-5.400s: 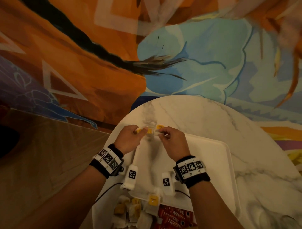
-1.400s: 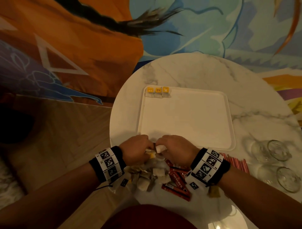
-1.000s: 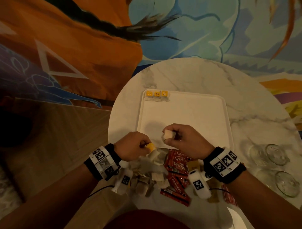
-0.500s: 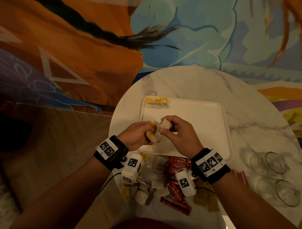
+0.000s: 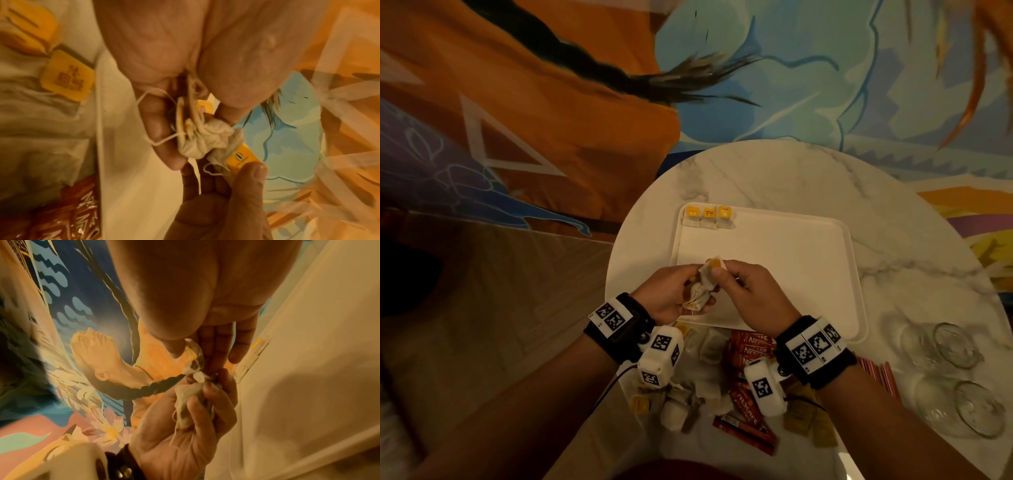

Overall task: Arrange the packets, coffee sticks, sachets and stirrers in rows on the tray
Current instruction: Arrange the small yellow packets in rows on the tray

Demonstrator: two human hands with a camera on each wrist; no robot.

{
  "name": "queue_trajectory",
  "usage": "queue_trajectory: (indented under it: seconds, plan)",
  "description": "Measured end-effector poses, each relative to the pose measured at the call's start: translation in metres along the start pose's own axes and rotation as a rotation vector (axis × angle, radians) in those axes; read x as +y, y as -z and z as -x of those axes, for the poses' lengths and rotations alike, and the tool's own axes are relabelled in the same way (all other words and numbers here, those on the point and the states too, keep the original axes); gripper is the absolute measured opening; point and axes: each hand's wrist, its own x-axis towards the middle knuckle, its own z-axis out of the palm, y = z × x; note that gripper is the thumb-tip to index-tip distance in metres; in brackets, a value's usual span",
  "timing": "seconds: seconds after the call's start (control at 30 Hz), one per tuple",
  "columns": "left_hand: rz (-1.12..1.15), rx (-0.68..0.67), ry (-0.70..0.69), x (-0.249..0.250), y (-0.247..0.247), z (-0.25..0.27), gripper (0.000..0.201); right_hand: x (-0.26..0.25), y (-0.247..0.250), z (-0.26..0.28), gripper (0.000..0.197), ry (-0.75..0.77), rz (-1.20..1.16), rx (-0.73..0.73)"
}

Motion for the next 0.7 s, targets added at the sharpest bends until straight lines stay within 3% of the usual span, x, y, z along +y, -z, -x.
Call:
queue_trajectory:
  seconds: [0.1,0.4,0.57,0.7]
  plan:
    - [-0.001,0.048,0.006,-0.003,0.003,-0.003,0.024,0.000,0.002,-0.001,0.031,-0.004,-0.027,0.008]
    - [0.013,0.052,-0.099,0.004,0.018,-0.007,0.019,0.010,0.009,-0.016,0.009,-0.154,-0.272,0.067]
    - [0.104,0.082,-0.123,0.011,0.034,-0.007,0.022,0.013,0.014,-0.042,0.011,-0.238,-0.182,0.064]
    - [0.106,0.136,-0.167,0.013,0.045,-0.009,0.018,0.015,0.010,-0.075,0.014,-0.193,-0.040,0.086]
